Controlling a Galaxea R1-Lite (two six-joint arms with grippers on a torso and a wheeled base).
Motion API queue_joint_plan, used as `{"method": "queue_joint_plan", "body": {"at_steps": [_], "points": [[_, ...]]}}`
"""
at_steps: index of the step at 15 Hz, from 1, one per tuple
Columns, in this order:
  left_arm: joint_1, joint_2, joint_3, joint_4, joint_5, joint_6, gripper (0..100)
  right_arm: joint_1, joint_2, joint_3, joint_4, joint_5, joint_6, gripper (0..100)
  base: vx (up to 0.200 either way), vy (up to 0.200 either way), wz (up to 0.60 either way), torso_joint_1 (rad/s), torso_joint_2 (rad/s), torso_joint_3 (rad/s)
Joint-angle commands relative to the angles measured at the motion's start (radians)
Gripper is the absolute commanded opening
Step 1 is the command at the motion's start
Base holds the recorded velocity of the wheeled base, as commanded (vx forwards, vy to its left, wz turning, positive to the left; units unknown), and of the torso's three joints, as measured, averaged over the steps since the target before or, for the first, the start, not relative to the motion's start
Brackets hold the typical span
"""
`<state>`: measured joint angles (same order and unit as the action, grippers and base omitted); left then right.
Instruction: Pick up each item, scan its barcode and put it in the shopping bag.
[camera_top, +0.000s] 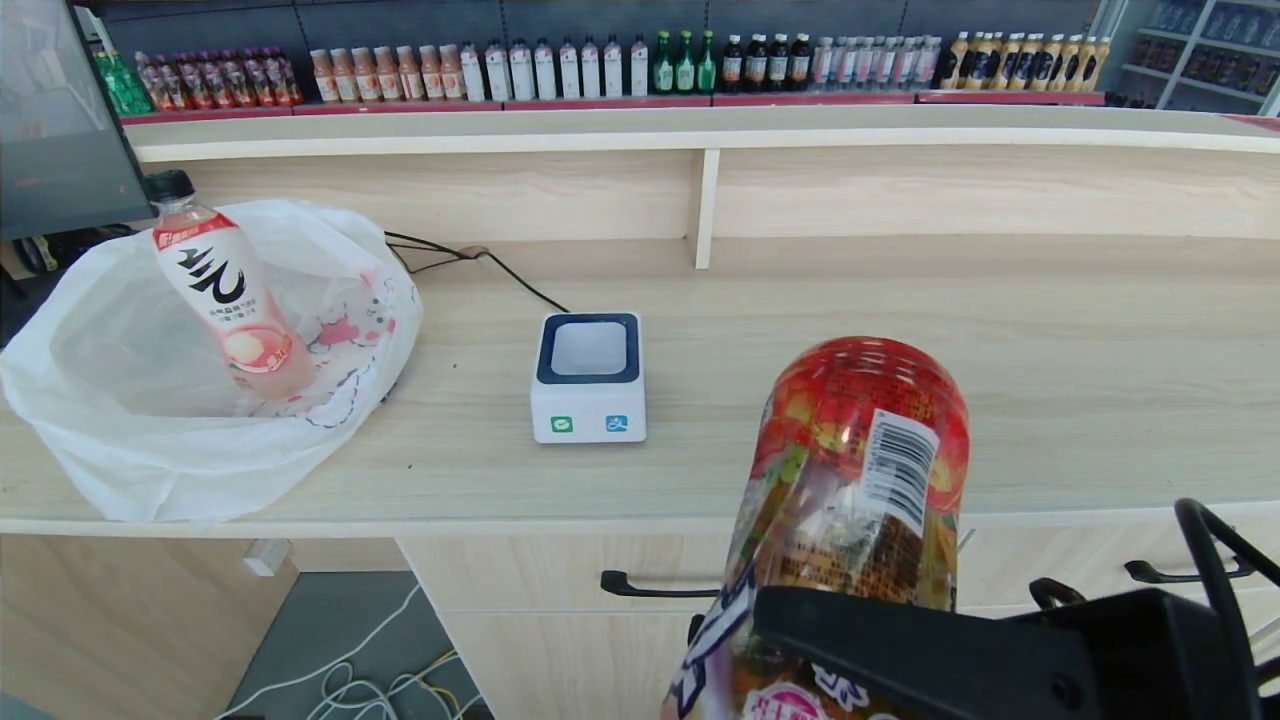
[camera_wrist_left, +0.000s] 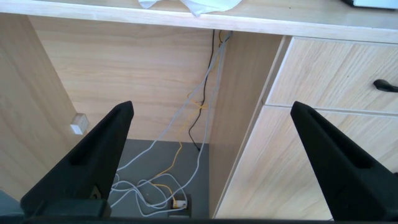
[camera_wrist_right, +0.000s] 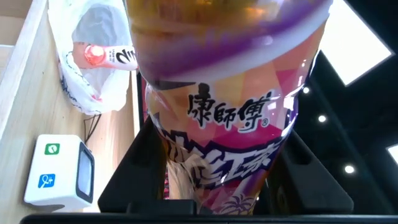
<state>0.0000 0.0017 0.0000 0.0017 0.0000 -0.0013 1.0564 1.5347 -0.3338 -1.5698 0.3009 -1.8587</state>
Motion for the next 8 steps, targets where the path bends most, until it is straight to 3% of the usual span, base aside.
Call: {"method": "queue_joint_plan", "body": {"at_steps": [1, 8], "points": [[0.000, 0.000, 0.000, 0.000, 0.000, 0.000, 100, 0.004, -0.004, -0.001, -0.001, 0.001, -0.007, 0, 0.000, 0.000, 0.00, 0.000, 0.00, 0.000], [0.000, 0.000, 0.000, 0.000, 0.000, 0.000, 100, 0.007, -0.005, -0.001, -0.001, 0.000, -0.022, 0, 0.000, 0.000, 0.00, 0.000, 0.00, 0.000]]}}
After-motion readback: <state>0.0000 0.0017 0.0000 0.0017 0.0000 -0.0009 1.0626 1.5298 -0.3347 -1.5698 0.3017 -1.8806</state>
